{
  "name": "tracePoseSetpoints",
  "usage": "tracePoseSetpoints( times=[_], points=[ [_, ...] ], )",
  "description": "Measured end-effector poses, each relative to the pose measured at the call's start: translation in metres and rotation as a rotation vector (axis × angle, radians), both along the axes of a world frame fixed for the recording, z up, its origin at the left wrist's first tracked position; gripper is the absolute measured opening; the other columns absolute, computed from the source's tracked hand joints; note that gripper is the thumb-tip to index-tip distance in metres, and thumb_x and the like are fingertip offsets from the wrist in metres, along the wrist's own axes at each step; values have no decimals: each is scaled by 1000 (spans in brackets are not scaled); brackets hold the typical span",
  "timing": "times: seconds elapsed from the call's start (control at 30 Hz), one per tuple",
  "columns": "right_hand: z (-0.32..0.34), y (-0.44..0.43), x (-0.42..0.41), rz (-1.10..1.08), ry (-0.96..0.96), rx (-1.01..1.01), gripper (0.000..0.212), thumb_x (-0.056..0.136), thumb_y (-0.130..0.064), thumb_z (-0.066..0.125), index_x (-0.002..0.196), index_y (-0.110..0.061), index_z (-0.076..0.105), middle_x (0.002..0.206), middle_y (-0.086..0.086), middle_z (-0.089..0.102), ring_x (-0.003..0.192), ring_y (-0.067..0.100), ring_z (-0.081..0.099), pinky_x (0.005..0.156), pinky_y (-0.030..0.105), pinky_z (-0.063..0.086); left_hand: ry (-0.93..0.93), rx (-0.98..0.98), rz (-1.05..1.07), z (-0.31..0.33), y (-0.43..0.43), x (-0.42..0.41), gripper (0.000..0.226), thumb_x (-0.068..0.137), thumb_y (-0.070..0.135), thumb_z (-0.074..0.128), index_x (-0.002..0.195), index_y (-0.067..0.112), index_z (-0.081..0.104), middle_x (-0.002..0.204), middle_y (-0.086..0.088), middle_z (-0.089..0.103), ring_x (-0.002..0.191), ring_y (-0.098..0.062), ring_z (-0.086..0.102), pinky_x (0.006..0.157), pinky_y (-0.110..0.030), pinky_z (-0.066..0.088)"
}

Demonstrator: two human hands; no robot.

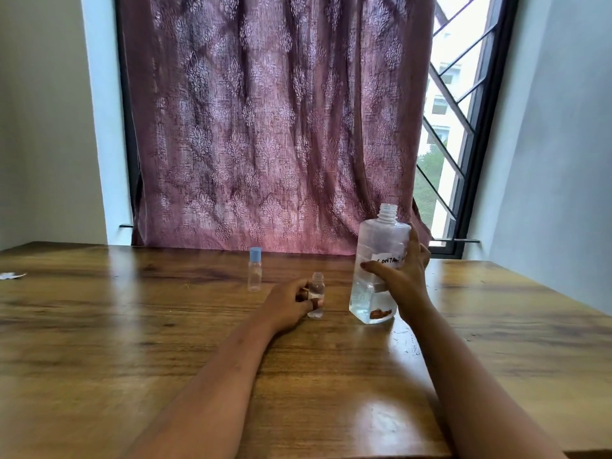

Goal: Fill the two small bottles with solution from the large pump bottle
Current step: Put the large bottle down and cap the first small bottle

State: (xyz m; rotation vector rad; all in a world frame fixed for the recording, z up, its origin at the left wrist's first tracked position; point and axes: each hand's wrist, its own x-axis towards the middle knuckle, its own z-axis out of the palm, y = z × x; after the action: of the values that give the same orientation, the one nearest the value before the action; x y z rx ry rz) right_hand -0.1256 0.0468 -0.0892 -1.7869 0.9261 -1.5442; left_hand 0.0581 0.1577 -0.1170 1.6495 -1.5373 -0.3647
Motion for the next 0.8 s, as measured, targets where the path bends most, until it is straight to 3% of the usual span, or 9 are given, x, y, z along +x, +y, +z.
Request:
tracePoseSetpoints(
  times=[0.07, 0.1, 0.2, 0.33, 0.4, 0.47, 0.57, 0.67, 0.8],
  points=[
    [0, -3, -4, 36, -20, 32, 109, 59, -16, 87, 145, -35, 23, 124, 2, 32, 110, 22, 47, 55, 34, 59, -24, -11, 2, 0, 1, -1, 38, 88, 27, 62, 125, 19, 55, 108, 4, 58, 98, -6, 50, 83, -18, 34],
    [0, -5, -7, 46, -20, 37, 108, 58, -19, 88, 145, -36, 26, 127, 3, 37, 109, 24, 50, 55, 34, 59, -29, -11, 1, 1, 1, -1, 38, 88, 27, 62, 125, 19, 55, 109, 4, 58, 98, -6, 50, 83, -18, 34],
    [-12, -26, -16, 36, 4, 12, 110, 47, -48, 90, 140, -44, 32, 132, 8, 49, 121, 31, 50, 86, 55, 53, -34, -14, -4, 0, 1, -1, 37, 88, 27, 62, 124, 21, 56, 118, -1, 62, 98, -8, 52, 83, -20, 35],
    [-6, -2, -12, -74, -16, -50, 102, 61, -28, 85, 146, -26, 28, 146, 10, 31, 134, 27, 33, 105, 52, 41, -45, -17, 11, -1, 0, 2, 35, 88, 27, 62, 122, 21, 57, 116, -2, 64, 96, -10, 54, 81, -21, 36],
    [0, 11, -6, -231, -10, -250, 88, 69, -26, 78, 144, -10, 33, 145, 18, 31, 136, 26, 26, 113, 49, 27, -54, -21, 24, 0, -1, 4, 34, 88, 25, 62, 122, 20, 58, 112, 0, 64, 95, -9, 54, 80, -20, 36],
    [10, 27, 2, -327, -69, -534, 68, 71, -17, 66, 134, -4, 43, 133, 20, 44, 128, 26, 34, 111, 39, 27, -71, -16, 47, 0, -2, 8, 34, 88, 25, 61, 121, 20, 58, 109, 2, 63, 93, -9, 53, 78, -20, 36],
    [23, 56, 23, -237, -66, -778, 46, 67, 12, 53, 111, -1, 58, 112, 18, 52, 112, 17, 44, 103, 18, 31, -101, -5, 80, -1, -3, 14, 32, 87, 28, 62, 118, 20, 58, 108, -2, 64, 92, -12, 55, 78, -24, 39],
    [18, 62, 47, -37, 202, -718, 37, 71, 16, 46, 97, -2, 64, 101, 10, 55, 95, 8, 49, 86, 8, 39, -85, -6, 108, -1, -3, 19, 33, 85, 30, 64, 116, 17, 59, 101, -2, 64, 93, -16, 59, 84, -30, 46],
    [-3, 32, 71, 36, 764, -306, 34, 79, 6, 52, 108, -7, 64, 111, 13, 62, 100, 26, 59, 86, 34, 49, -82, -11, 115, 0, -3, 22, 28, 85, 26, 64, 111, 15, 61, 102, -3, 66, 93, -17, 61, 84, -31, 47]
  ],
)
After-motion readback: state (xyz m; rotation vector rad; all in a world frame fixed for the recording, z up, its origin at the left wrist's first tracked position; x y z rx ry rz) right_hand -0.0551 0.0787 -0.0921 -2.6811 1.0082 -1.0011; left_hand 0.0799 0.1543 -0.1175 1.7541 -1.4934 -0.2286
